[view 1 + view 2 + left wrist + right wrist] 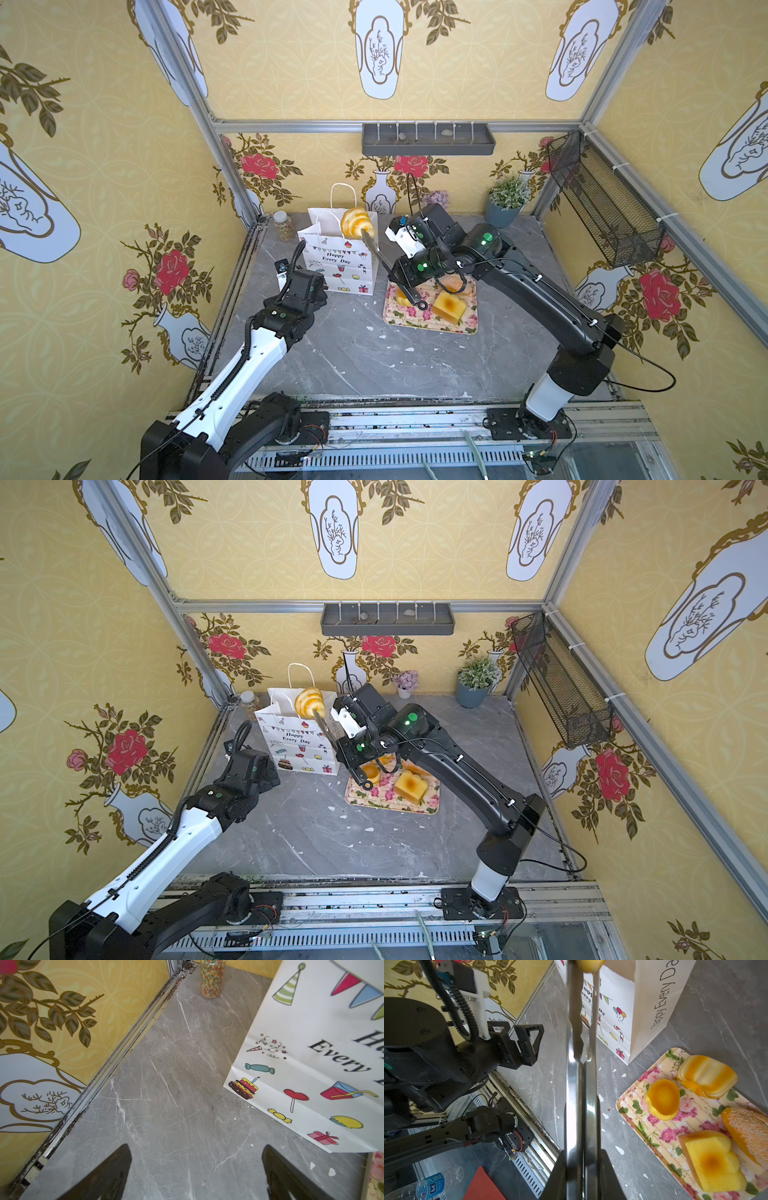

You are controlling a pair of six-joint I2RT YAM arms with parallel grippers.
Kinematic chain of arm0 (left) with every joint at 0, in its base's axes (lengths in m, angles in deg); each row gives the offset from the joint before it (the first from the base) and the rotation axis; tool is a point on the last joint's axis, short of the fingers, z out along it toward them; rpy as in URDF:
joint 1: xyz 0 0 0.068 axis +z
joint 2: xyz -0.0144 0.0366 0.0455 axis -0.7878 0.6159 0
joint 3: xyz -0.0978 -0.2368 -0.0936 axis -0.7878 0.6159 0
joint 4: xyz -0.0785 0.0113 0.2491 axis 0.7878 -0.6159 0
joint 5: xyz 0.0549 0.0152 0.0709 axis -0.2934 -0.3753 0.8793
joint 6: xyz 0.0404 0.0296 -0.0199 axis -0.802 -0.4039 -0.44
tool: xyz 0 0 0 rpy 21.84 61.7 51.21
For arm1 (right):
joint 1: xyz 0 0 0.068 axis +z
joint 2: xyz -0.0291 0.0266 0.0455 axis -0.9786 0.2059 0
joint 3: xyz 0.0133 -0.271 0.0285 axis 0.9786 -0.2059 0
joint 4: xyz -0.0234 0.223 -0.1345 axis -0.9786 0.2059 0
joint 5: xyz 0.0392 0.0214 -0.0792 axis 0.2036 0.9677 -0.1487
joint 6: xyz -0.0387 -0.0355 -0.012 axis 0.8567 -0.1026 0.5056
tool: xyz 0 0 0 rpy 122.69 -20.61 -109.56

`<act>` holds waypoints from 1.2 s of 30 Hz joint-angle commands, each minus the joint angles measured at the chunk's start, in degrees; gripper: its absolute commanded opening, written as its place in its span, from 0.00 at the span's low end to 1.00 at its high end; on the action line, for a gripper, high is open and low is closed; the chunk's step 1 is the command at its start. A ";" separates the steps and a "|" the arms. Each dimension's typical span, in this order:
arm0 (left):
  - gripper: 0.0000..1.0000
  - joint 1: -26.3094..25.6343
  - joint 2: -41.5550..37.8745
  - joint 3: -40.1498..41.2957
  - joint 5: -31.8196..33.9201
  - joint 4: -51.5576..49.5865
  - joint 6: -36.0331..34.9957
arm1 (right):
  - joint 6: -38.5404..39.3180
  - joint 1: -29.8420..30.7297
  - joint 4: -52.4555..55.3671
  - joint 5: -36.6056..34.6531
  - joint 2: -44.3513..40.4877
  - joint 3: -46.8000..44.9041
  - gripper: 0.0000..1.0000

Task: Pack bread into a paper bag
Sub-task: Place the fake bread in the paper bag.

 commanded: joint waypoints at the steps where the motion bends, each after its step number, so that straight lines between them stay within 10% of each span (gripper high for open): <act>1: 0.99 0.93 -0.53 0.76 -0.04 -0.30 1.34 | 0.98 -0.88 -3.54 1.50 0.77 -0.18 0.00; 36: 0.99 1.84 1.53 0.77 -1.28 0.74 1.55 | 2.78 -4.57 2.91 10.27 12.31 12.31 0.03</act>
